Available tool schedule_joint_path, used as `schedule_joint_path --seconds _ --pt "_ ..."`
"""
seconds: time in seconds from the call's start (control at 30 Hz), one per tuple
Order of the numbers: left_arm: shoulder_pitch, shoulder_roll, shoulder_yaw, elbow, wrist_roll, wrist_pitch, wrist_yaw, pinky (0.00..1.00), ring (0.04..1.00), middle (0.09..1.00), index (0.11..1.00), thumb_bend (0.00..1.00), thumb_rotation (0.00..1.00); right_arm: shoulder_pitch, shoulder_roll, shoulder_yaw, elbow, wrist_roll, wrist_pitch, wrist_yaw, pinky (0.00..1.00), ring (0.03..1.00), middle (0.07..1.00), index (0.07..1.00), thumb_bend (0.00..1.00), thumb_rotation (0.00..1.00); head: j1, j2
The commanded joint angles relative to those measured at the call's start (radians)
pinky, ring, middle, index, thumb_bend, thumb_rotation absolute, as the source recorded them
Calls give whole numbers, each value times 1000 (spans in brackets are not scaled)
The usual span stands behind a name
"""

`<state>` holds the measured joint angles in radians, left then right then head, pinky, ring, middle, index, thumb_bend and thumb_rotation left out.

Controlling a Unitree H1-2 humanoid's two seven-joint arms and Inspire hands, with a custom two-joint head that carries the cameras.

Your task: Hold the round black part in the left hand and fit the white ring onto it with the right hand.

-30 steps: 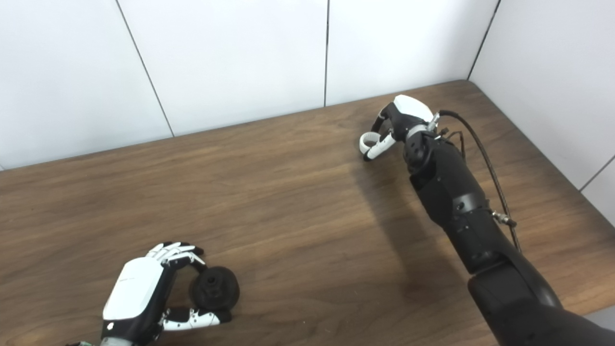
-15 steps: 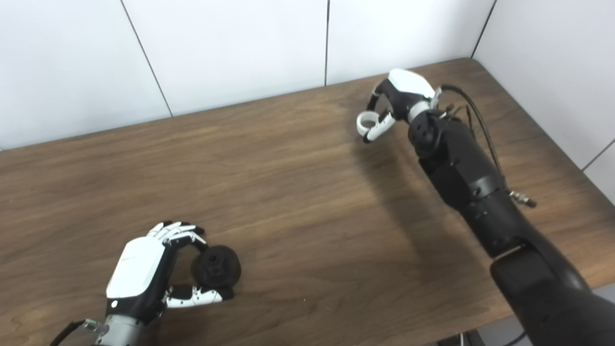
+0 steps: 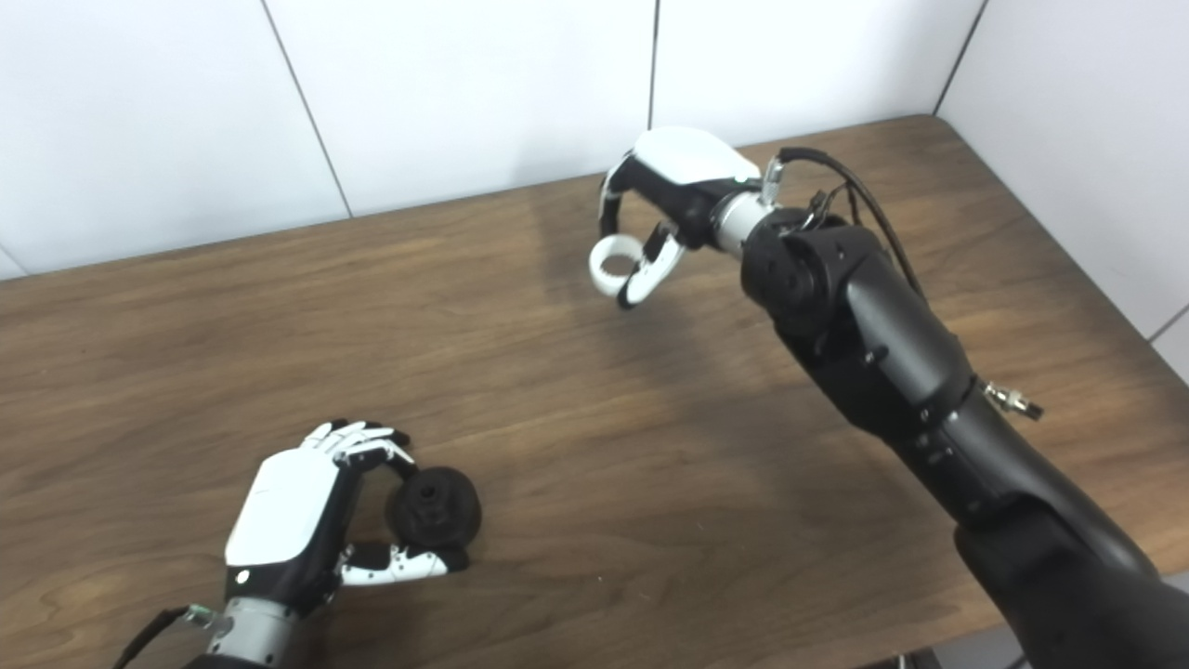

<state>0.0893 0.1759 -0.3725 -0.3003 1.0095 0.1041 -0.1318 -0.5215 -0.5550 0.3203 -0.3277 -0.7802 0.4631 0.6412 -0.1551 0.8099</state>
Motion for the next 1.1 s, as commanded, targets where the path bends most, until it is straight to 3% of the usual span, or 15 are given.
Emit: schedule_joint_path --seconds 0.0,0.27,0.53,0.77,1.07 --pt "7 5 -13 7 27 23 -44 909 829 758 485 523 47 -29 7 -2 -57 -30 0 13 960 939 828 486 524 137 12 4" --pt "0 -16 -33 3 53 56 -70 925 841 763 485 522 48 15 67 35 -159 -45 -20 74 968 938 831 485 524 137 63 13" --pt "-15 -46 -56 8 84 82 -84 935 846 767 485 523 48 71 104 81 -212 -66 -81 101 986 947 856 484 525 140 134 33" --pt "-25 -52 -71 32 90 77 -52 906 830 758 485 523 48 107 130 85 -240 -59 -110 120 1000 967 875 484 525 140 150 44" --pt "-37 -69 -77 35 94 95 -63 917 844 759 485 522 48 130 159 79 -257 -43 -142 122 990 958 876 484 526 139 164 51"
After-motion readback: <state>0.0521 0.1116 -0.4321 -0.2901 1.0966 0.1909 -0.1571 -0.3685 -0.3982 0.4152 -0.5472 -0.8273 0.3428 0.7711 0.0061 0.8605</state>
